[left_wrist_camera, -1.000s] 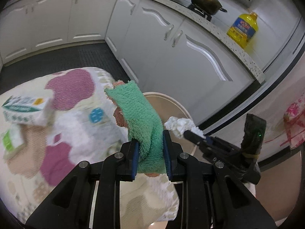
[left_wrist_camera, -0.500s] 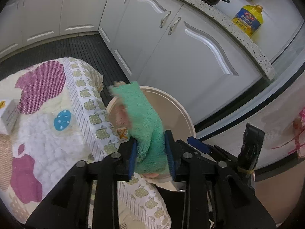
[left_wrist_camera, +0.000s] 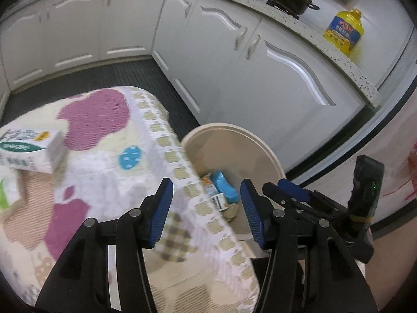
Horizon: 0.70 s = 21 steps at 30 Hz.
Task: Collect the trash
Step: 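Carry the tissue and green towel over the beige bin and open both tools, then move both tools back from the bin over the table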
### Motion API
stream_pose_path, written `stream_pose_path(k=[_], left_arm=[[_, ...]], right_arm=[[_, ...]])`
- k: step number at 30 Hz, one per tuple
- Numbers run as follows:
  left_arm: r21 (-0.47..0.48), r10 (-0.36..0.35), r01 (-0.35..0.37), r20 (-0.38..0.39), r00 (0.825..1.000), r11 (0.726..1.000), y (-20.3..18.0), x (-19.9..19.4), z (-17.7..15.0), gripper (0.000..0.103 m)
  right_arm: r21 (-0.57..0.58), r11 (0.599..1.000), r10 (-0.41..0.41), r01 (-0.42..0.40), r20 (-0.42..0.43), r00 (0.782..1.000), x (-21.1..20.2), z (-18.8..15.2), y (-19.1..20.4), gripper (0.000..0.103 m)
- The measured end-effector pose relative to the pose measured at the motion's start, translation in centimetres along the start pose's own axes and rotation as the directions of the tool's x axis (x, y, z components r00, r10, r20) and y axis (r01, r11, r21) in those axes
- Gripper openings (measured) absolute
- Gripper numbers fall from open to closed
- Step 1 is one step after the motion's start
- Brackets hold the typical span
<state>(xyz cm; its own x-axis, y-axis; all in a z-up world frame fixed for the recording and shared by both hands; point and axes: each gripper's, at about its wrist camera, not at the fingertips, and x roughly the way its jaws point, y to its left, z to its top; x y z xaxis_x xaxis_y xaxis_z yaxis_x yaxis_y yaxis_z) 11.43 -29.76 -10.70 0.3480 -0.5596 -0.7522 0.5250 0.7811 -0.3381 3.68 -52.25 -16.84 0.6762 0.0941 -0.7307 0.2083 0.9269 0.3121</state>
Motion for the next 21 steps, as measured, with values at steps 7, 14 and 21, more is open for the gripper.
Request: stream_pose_path(k=[7, 14, 21], left_arm=[[-0.001, 0.066, -0.066, 0.039, 0.997, 0.998, 1.7, -2.1, -1.0, 0.052], [-0.034, 0.097, -0.095, 0.068, 0.993, 0.995, 4.0, -4.5, -1.6, 0.052], [-0.065, 0.101, -0.095, 0.087, 0.991, 0.993, 7.6, -7.3, -2.5, 0.070]], right_arm=[[-0.030, 0.999, 0.033, -0.033, -0.007, 0.999, 0.3, 0.0, 2.7, 0.053], [-0.077, 0.994, 0.075, -0.075, -0.005, 0.997, 0.0, 0.1, 6.1, 0.055], [-0.132, 0.981, 0.139, -0.142, -0.030, 0.990, 0.5, -0.2, 10.1, 0.063]])
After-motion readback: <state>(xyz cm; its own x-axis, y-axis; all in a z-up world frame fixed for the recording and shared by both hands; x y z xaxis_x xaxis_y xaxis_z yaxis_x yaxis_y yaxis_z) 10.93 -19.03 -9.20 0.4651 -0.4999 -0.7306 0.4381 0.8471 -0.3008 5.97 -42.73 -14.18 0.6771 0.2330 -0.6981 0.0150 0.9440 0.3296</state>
